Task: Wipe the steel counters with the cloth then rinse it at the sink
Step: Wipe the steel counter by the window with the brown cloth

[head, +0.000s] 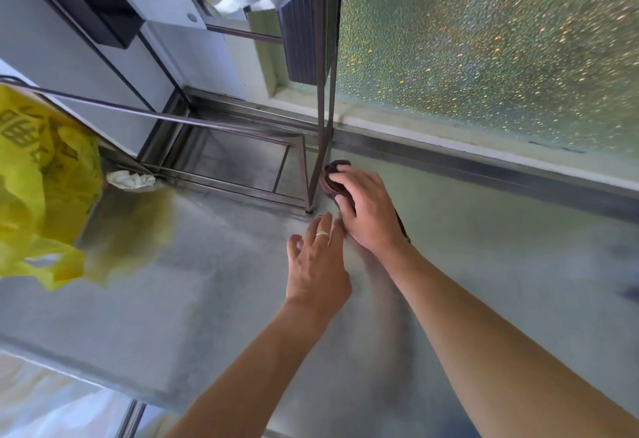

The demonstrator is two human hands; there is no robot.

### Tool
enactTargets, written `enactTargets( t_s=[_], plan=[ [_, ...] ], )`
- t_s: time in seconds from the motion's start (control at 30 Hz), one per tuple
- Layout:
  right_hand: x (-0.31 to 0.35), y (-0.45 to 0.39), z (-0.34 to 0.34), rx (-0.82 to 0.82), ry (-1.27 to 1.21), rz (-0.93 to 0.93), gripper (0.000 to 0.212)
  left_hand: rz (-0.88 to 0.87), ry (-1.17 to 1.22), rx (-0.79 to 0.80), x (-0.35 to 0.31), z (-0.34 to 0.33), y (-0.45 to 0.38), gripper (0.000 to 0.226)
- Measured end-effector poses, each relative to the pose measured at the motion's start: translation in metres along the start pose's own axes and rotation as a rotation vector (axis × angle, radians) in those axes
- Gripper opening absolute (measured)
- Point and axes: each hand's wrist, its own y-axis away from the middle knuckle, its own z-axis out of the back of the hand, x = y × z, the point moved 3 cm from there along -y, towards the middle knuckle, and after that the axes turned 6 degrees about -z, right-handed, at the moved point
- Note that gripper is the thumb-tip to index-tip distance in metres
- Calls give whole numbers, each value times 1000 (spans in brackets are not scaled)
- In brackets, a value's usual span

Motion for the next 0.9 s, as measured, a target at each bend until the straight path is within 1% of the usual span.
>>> enactTargets(
  t_s=[0.13, 0.23, 0.37, 0.53, 0.7, 0.8, 0.9],
  plan=[
    [22, 41, -1, -51, 12, -82, 32, 120, 17, -35, 16, 0, 28, 56],
    [46, 68, -7, -94, 16, -163, 32, 178, 33, -80, 37, 1, 49, 56],
    [80, 99, -20, -138, 12, -262, 33, 217, 55, -83, 65, 3, 72, 52],
    [124, 115, -43, -140, 17, -267, 34, 271, 87, -89, 101, 12, 89, 45],
    [148, 98, -64, -167, 22, -298, 31, 306, 69, -110, 140, 14, 107, 45],
    [167, 79, -84, -176, 2, -255, 31, 333, 57, -120, 161, 13, 118, 44],
    [190, 58, -109, -137, -28, -199, 31, 343, 30, -130, 182, 13, 128, 40]
  ],
)
